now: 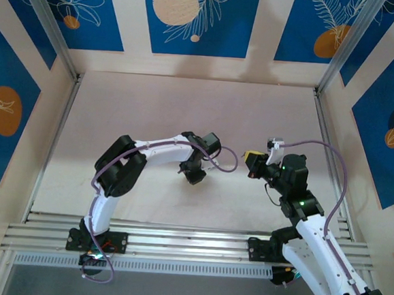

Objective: Unlock with the key

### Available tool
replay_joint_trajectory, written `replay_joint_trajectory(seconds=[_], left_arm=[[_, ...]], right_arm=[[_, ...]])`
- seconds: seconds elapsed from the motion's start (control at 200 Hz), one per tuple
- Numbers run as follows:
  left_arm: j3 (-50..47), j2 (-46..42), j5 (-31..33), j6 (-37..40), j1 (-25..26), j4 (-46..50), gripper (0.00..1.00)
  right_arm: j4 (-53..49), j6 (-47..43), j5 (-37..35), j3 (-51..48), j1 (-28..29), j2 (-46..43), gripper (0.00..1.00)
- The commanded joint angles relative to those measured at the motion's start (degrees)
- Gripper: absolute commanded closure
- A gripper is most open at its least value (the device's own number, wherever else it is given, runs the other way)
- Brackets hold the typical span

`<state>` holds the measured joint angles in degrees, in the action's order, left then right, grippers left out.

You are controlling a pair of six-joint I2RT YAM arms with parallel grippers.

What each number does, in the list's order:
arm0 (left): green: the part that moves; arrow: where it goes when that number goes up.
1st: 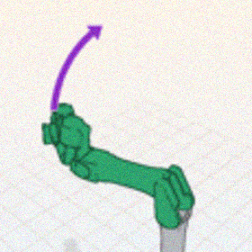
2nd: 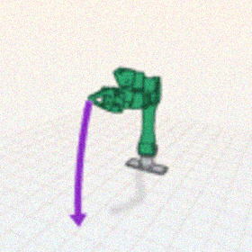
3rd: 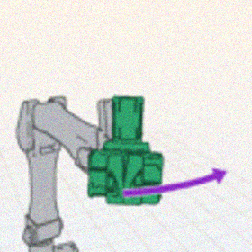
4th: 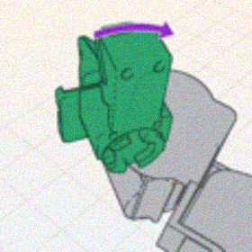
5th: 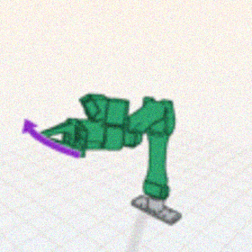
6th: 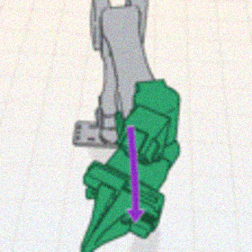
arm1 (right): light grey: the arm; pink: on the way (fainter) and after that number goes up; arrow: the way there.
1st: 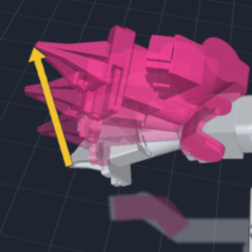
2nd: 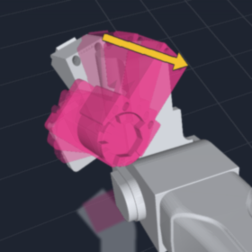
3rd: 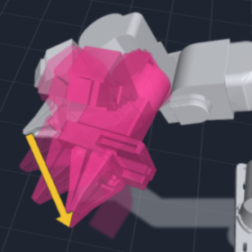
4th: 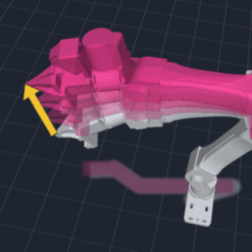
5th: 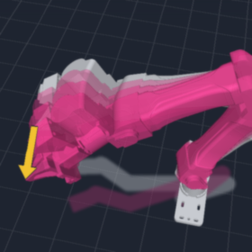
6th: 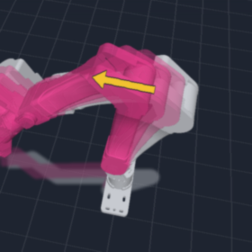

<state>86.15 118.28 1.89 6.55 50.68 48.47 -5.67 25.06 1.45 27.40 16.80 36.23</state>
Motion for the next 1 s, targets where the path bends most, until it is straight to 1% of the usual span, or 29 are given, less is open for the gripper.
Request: replay_joint_trajectory(seconds=[0.0,0.235,0.405,0.65,0.745,0.995], left_arm=[[-1.62,-0.21,2.82,0.84,0.21,-0.27,0.80],[-4.15,-4.55,0.11,2.11,0.21,-5.23,0.81],[-6.39,-7.89,-1.59,2.76,0.21,-10.50,0.80],[-9.16,-11.76,-0.90,2.33,0.21,-18.34,0.80],[-11.24,-13.81,-2.00,2.33,0.21,-22.49,0.80],[-18.83,-20.61,-4.96,1.13,0.29,-37.07,0.79]], right_arm=[[-0.70,0.62,-0.44,-0.79,-0.33,-1.22,1.00],[-0.97,1.90,-0.49,-1.24,-0.34,-1.41,1.00],[-1.09,3.69,-0.74,-1.51,-0.45,-1.69,1.00],[-0.23,6.81,-2.18,-2.13,-0.42,-2.20,1.00],[0.39,8.02,-3.02,-2.60,-0.38,-2.78,1.00],[1.41,10.07,-3.68,-2.70,0.48,-2.44,1.00]])
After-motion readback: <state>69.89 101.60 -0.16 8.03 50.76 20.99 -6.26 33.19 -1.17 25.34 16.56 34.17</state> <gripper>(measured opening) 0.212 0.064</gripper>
